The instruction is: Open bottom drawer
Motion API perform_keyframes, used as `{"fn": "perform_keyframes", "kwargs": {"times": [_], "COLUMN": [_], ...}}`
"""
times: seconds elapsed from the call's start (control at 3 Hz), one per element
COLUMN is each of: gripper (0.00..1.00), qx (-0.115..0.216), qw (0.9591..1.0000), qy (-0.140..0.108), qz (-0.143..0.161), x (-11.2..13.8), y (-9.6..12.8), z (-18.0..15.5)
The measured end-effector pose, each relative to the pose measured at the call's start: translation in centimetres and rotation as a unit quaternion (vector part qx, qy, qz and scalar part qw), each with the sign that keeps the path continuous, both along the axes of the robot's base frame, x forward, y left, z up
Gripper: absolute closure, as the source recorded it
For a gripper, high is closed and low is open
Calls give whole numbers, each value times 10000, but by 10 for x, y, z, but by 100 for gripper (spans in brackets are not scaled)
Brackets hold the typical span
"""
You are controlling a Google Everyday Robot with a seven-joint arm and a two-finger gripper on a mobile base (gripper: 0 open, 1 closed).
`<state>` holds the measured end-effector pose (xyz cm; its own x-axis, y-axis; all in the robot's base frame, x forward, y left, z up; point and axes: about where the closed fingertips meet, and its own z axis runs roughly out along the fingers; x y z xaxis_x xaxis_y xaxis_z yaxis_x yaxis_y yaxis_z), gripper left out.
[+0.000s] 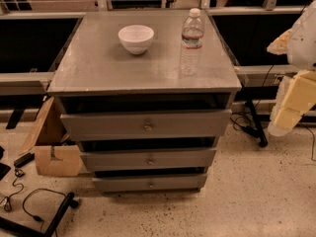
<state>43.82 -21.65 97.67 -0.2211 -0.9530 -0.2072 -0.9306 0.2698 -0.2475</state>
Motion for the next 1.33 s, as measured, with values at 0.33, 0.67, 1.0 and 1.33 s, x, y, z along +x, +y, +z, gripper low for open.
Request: {"fn": "perform_keyframes", "kwargs": {"times": [0.33,0.67,1.0,1.33], "gripper": [0,0,0,0], "qx": [0,-38,-95,-191], "qw": [10000,10000,9998,9993], "qy": [0,10,-48,-61], "qz": [0,54,169,302], "x": [0,1,-3,-6], "y": [0,6,14,19], "z": [0,-13,-51,-120]}}
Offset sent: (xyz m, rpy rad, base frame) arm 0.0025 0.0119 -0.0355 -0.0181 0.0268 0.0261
